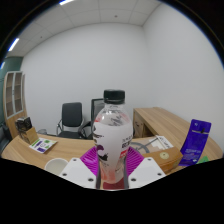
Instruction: Pour water
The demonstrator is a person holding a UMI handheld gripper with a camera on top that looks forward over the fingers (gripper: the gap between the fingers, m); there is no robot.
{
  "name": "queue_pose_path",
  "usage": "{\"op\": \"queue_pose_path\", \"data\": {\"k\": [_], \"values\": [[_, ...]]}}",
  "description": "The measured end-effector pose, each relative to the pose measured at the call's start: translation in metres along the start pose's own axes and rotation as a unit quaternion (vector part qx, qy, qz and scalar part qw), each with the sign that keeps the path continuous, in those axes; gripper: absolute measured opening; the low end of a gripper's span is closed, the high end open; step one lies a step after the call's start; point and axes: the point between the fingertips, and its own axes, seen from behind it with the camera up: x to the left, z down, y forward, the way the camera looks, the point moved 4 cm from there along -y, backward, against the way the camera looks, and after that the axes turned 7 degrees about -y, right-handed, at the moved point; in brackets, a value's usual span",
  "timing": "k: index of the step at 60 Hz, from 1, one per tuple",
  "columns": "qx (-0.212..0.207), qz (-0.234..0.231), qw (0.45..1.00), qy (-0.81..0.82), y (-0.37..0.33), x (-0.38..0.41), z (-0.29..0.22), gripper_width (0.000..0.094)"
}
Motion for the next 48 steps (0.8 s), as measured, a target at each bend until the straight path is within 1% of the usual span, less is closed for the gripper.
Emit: {"op": "queue_pose_path", "data": {"k": [14, 16, 24, 29, 33, 35, 39, 42, 46, 48], "values": [[0.038, -0.009, 0.999, -0.002, 0.014, -0.006, 0.07, 0.0309], [0.017, -0.009, 1.0, -0.006, 0.014, -0.006, 0.067, 0.0311], [0.016, -0.002, 1.0, -0.021, 0.014, -0.003, 0.068, 0.0346], [0.019, 0.0, 0.999, -0.027, 0.014, -0.003, 0.068, 0.0453], [0.031, 0.002, 0.999, -0.024, 0.012, -0.003, 0.068, 0.0524], [0.041, 0.003, 0.999, -0.022, 0.01, -0.002, 0.07, 0.0626], [0.053, 0.0, 0.998, -0.018, 0.001, 0.001, 0.068, 0.0875], [0.06, 0.005, 0.998, -0.016, -0.009, 0.0, 0.065, 0.0835], [0.07, 0.01, 0.997, -0.017, -0.029, 0.002, 0.059, 0.0864], [0.07, 0.011, 0.997, -0.015, -0.041, 0.005, 0.054, 0.0864]]}}
